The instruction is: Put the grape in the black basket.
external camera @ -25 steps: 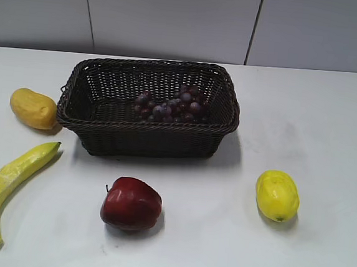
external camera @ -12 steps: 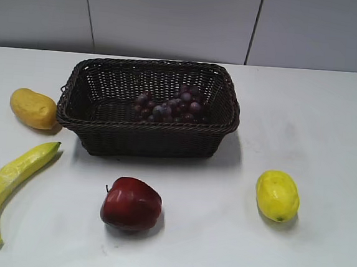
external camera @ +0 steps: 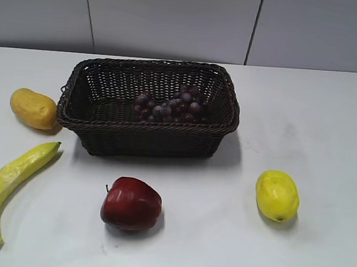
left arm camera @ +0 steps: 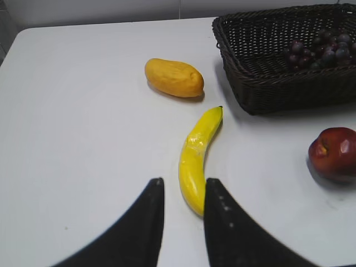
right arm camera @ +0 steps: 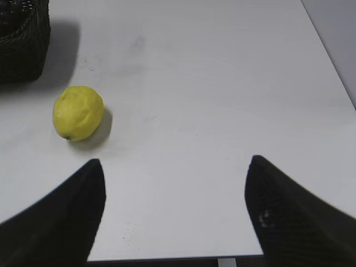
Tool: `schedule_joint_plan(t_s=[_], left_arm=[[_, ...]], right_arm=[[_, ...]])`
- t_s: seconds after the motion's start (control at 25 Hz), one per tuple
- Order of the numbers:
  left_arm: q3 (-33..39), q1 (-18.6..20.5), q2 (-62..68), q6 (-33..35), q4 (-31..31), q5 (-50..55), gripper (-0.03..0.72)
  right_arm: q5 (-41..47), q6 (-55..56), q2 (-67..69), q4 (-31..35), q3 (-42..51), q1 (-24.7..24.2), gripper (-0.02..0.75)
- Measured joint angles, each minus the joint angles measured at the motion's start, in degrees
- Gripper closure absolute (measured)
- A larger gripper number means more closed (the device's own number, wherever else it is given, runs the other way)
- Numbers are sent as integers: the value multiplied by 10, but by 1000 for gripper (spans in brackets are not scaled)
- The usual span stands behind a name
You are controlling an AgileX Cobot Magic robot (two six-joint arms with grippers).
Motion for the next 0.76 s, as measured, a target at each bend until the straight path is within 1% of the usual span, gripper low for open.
schedule_joint_plan(t_s=[0.76], left_arm=[[0, 0, 0, 0, 0, 0, 460]], right_arm=[[2, 0, -14, 0, 0, 0, 144]])
